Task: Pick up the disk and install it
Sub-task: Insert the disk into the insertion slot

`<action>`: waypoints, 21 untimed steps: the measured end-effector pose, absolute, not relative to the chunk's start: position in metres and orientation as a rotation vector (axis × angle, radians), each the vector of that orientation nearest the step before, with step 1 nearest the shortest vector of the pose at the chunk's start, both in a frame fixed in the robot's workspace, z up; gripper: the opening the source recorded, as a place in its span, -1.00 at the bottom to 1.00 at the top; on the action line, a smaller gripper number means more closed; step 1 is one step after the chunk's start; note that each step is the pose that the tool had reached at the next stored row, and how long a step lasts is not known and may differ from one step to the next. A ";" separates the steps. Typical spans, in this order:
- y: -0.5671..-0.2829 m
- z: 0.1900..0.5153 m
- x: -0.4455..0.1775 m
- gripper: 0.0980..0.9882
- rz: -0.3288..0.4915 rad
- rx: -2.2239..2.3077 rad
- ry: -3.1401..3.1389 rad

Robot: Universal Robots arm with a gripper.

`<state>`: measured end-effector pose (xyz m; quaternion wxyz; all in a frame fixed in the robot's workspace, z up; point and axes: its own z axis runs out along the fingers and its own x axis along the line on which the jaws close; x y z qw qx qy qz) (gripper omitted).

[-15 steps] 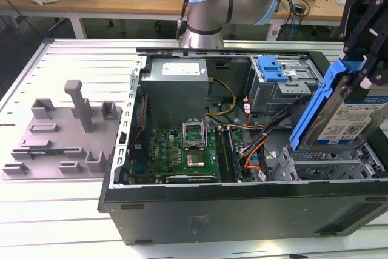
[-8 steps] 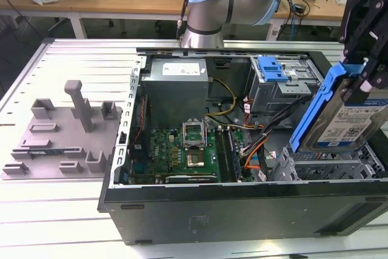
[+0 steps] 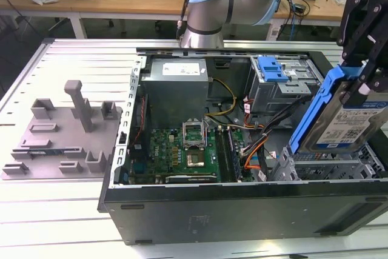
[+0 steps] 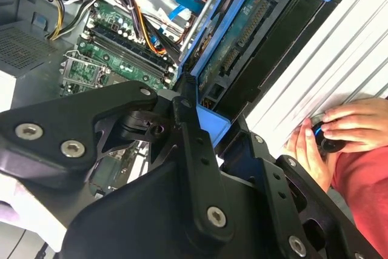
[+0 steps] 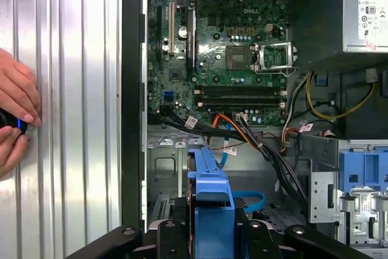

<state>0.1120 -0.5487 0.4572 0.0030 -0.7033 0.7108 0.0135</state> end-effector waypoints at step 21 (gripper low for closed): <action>-0.550 0.446 0.113 -0.39 0.042 -2.205 2.229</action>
